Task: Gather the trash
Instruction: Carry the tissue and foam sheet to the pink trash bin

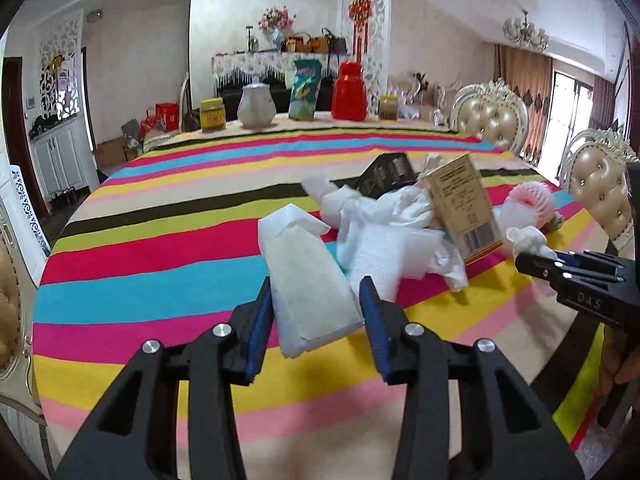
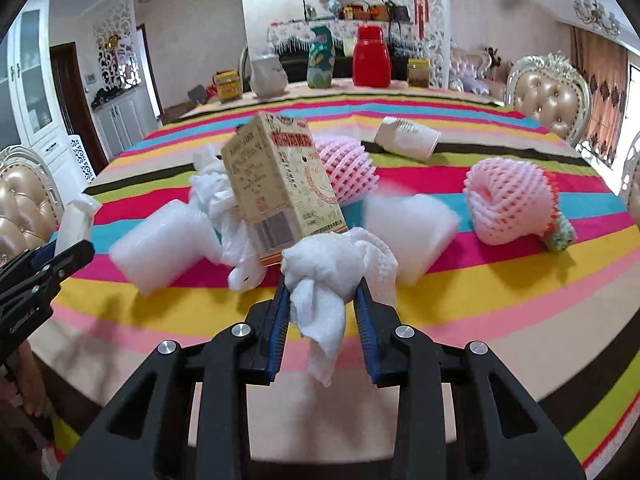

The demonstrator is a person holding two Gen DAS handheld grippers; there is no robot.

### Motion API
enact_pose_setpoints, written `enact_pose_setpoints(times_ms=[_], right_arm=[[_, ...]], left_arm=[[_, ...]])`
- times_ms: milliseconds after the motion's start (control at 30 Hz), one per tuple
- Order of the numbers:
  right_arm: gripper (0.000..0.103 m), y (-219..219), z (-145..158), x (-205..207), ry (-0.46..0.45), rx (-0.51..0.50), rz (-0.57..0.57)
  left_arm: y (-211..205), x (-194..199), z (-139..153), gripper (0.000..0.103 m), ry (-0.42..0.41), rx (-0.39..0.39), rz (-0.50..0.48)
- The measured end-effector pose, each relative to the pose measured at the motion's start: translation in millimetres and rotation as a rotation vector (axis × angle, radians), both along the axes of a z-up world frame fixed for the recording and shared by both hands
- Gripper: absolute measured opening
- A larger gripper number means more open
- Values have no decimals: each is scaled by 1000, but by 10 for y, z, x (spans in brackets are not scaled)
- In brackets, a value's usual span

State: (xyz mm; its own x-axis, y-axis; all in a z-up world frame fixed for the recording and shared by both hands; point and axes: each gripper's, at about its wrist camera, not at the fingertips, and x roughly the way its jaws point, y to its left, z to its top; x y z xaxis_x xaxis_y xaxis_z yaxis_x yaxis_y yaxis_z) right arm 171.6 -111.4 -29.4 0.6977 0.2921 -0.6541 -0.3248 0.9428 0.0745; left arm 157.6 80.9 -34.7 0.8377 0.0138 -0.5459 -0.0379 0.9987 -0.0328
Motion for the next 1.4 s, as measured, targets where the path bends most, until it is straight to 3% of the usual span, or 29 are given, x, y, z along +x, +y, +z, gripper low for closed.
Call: enact_pose_setpoints(times_ms=[300,867,1400], right_arm=[[31,-328,133,-398,-54,45,-43],[32,-969,167,-755,-99,71,-147],[32,-1765,175,-1063,-154,92,-317]], left_arm=[[-362,-227,162,41,-80,9,-71],[-1248,-223,165,41,-90,34,-281],[-2283,-142,145,41,-126,63,-495]])
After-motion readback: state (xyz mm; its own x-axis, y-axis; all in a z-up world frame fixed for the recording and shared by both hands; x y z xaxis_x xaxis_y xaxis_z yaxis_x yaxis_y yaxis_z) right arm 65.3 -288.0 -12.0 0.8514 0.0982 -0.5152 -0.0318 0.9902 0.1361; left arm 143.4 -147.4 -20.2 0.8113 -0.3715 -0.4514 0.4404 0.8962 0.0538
